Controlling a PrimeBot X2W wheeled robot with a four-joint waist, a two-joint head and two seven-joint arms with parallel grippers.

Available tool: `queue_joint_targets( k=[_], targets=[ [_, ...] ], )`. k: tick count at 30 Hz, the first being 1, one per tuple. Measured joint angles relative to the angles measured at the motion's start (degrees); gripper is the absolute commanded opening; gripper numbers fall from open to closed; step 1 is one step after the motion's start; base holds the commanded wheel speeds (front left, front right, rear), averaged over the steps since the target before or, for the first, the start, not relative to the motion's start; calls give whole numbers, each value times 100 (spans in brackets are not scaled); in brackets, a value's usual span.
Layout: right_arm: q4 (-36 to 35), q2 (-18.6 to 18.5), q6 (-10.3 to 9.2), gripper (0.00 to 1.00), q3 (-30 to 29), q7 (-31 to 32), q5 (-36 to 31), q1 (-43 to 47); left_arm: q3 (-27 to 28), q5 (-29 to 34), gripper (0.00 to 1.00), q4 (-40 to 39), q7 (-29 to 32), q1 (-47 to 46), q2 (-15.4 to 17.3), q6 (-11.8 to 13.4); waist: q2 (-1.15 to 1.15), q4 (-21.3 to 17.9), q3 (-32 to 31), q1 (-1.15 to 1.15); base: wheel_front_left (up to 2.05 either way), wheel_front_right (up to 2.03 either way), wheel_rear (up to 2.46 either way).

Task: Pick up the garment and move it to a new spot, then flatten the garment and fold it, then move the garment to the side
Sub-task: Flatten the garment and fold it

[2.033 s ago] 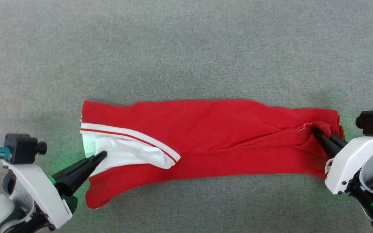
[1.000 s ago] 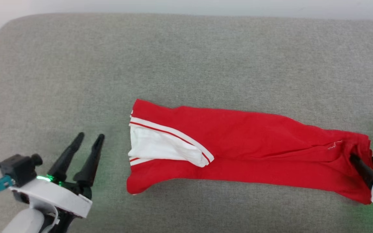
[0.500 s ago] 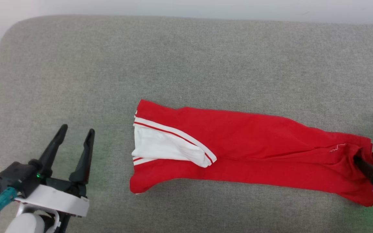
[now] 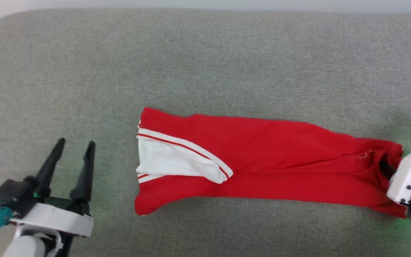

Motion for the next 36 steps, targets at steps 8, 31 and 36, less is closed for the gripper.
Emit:
queue_joint_targets(
  k=[8, 31, 36],
  targets=[
    [-302, -80, 2, 0, -154, -287, 4, -68, 452, 45, 100, -108, 0, 143, 10, 0, 0, -231, 39, 0, 0, 0, 0],
    [-1366, -773, 1, 0, -327, -858, 770, 554, 745, 2, 100, -103, 0, 463, -151, 0, 0, -853, 23, 0, 0, 0, 0],
    [-1719, -366, 1, 0, 984, -522, 1182, 490, 653, 14, 100, -29, -1, 497, -230, 0, 0, -855, -123, 0, 0, 0, 0]
  ],
)
